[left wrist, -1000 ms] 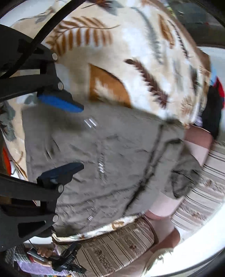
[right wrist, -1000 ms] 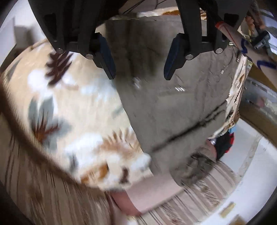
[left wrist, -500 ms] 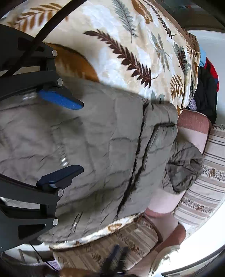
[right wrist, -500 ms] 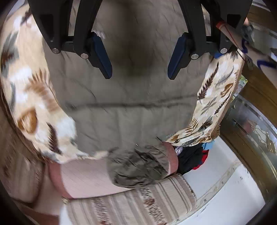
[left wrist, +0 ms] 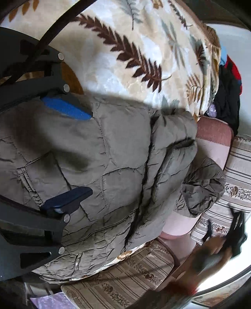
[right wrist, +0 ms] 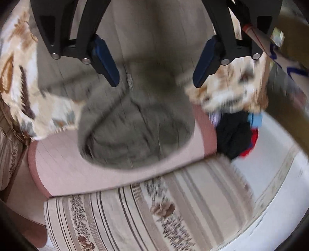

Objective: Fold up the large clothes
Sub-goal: 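Grasp the jacket hood with the right tool, then fold the hood and shoulders down over the jacket body with the right tool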

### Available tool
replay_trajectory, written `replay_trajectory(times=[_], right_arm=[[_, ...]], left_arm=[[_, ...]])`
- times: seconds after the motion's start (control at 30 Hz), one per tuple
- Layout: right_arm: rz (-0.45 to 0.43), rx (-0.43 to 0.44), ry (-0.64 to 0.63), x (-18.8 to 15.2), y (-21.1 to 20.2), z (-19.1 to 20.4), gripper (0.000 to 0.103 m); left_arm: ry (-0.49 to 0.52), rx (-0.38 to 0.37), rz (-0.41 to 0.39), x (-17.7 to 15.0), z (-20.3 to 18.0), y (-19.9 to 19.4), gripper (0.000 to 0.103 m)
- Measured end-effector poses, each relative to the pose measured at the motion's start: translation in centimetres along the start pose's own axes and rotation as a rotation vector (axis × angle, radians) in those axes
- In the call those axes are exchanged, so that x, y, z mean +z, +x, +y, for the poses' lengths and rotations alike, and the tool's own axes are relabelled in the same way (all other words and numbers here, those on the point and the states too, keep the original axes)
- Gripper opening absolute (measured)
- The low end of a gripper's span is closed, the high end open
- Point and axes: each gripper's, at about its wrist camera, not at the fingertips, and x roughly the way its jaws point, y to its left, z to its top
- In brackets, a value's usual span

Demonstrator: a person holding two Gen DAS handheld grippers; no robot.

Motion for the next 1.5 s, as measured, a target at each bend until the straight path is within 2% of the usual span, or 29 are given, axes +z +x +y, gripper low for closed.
replay_trajectory(times=[0.17, 0.27, 0.37, 0.4, 0.43, 0.47, 0.5, 0.6, 0.83, 1.03, 1.17, 1.3, 1.37, 1.5], right_arm=[[-0.017, 0.027, 0.214, 5.0, 5.7, -0.6, 0.092], [-0.011, 0.033, 0.341, 6.4, 9.2, -1.8, 0.092], [0.003, 0.024, 0.385, 7.2, 11.6, -2.7, 0.092], [0.015, 0.011, 0.371, 7.2, 12.0, -2.9, 0.085], [0.025, 0.0, 0.345, 7.1, 12.4, -3.0, 0.073], [0.042, -0.007, 0.32, 6.9, 12.5, -3.0, 0.041], [0.05, -0.009, 0.302, 6.7, 12.4, -3.0, 0.024], [0.033, -0.053, 0.194, 5.4, 10.0, -2.2, 0.016], [0.022, -0.066, -0.014, 0.1, 0.1, -0.1, 0.011], [0.032, -0.009, -0.134, -8.7, -9.8, -0.4, 0.01], [0.06, 0.055, -0.124, -14.8, -14.5, -2.6, 0.009], [0.132, 0.061, -0.106, -20.1, -13.5, -4.3, 0.008], [0.198, 0.032, -0.068, -22.2, -10.3, -5.6, 0.007], [0.283, -0.026, -0.006, -24.1, -3.2, -7.5, 0.005]], left_arm=[[0.025, -0.016, 0.039, -0.1, -0.2, 1.4, 0.079], [0.022, -0.027, 0.043, -0.1, -0.1, 1.9, 0.081], [0.011, -0.042, 0.053, 0.0, 0.3, 2.3, 0.082], [0.006, -0.047, 0.055, 0.1, 0.3, 2.4, 0.082], [0.003, -0.051, 0.057, 0.1, 0.4, 2.5, 0.082], [0.0, -0.053, 0.058, 0.2, 0.5, 2.6, 0.082], [-0.001, -0.054, 0.06, 0.2, 0.5, 2.6, 0.082], [0.006, -0.044, 0.06, 0.2, 0.3, 2.6, 0.083], [0.005, -0.031, 0.052, 0.0, 0.1, 2.1, 0.083], [-0.07, -0.086, 0.017, -0.2, 1.3, 0.1, 0.083], [-0.084, -0.093, -0.025, -0.4, 1.6, -1.5, 0.083], [-0.106, -0.093, -0.043, -0.3, 2.1, -2.0, 0.083], [-0.112, -0.087, -0.038, -0.2, 2.2, -1.8, 0.083], [-0.112, -0.076, -0.031, -0.2, 2.3, -1.4, 0.083]])
